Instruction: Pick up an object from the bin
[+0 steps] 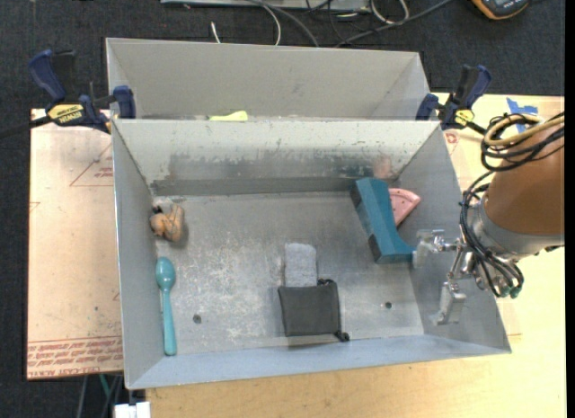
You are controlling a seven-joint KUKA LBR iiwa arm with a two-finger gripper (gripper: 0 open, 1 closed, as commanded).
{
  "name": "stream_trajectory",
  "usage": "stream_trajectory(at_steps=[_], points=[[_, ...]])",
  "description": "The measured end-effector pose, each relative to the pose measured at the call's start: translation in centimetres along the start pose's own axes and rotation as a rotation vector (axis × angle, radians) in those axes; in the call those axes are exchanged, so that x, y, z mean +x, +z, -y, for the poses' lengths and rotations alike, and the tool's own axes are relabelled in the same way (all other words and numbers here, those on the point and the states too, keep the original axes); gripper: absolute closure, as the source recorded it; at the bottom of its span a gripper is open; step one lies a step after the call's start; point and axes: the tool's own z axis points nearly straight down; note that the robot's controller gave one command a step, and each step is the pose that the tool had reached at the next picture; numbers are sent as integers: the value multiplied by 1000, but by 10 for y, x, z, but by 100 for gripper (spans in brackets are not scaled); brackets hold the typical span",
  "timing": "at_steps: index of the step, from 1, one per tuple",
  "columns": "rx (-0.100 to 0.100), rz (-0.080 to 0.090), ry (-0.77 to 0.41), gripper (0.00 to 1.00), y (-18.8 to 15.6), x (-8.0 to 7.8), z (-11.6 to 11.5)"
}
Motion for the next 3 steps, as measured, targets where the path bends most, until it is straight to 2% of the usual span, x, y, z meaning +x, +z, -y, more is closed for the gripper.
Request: stream_trajectory(at_steps=[1,2,3], points=[[2,7,-5,0,-4,-2,-1],[3,11,-149,0,55,-16,-47],[1,10,6,0,71,-34,-53]])
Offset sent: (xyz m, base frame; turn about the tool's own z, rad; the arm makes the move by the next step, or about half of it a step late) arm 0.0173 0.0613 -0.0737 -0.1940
